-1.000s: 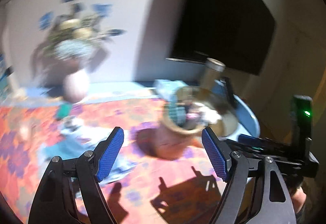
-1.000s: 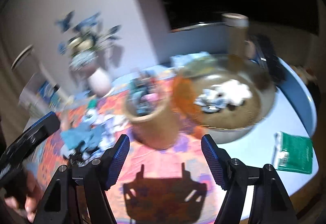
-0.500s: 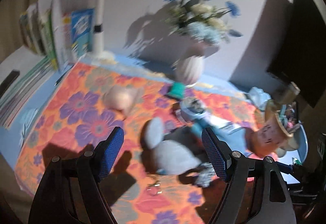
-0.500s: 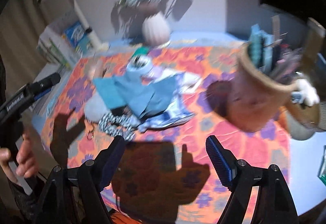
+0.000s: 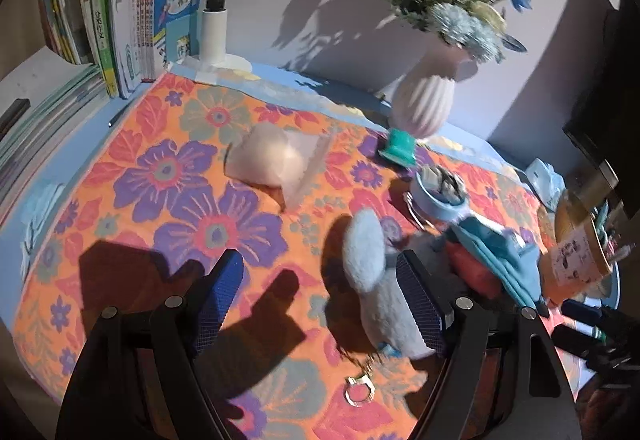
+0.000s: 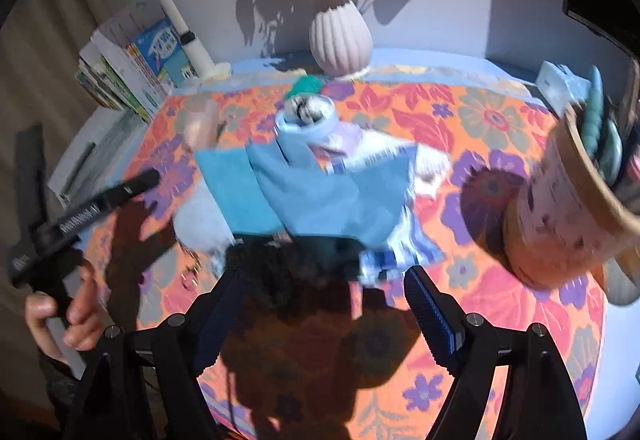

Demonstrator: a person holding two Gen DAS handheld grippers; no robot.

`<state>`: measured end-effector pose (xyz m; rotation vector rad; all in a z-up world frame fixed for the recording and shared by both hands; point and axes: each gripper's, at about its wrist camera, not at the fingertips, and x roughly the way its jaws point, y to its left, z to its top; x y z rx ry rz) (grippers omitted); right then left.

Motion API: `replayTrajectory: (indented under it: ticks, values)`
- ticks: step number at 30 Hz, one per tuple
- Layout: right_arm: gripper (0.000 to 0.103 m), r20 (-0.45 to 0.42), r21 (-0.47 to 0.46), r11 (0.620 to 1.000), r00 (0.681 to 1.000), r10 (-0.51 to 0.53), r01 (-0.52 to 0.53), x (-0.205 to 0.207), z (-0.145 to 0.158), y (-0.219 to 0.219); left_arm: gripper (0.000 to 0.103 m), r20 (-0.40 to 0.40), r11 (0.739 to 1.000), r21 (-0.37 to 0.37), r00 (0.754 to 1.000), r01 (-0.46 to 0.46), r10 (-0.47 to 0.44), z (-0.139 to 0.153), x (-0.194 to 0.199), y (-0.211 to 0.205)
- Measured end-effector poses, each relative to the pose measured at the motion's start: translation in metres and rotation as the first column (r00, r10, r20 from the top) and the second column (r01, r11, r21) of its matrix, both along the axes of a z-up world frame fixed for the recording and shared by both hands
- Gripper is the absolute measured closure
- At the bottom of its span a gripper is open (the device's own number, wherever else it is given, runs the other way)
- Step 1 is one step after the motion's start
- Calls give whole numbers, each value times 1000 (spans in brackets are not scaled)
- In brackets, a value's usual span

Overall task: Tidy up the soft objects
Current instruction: 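Move both open tools back over the floral tablecloth, then grasp the pink translucent pouch with the left tool while the right tool grasps the small white lace item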

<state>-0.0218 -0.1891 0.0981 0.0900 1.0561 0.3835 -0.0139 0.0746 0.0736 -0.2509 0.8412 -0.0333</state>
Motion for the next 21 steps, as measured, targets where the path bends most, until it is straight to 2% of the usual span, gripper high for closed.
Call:
replayTrajectory:
  ticks: [3, 8, 17, 21]
  values:
    - [23, 27, 18, 1000, 1000, -2, 2, 23, 16, 5, 26, 8, 999, -15, 999, -35, 35, 4, 16, 14]
    - [23, 77, -20, 1000, 997, 4, -3, 71, 28, 22, 26, 9, 995, -53, 997, -79, 79, 3, 52, 32]
    - [23, 37, -86, 992, 995, 93, -89, 133, -11, 61, 25, -12, 996, -12, 996, -88, 88, -31, 100, 34]
    - [23, 26, -67, 993, 995, 99, -97, 148, -24, 66, 25, 7, 991, -50, 993, -121, 121, -42, 104, 45]
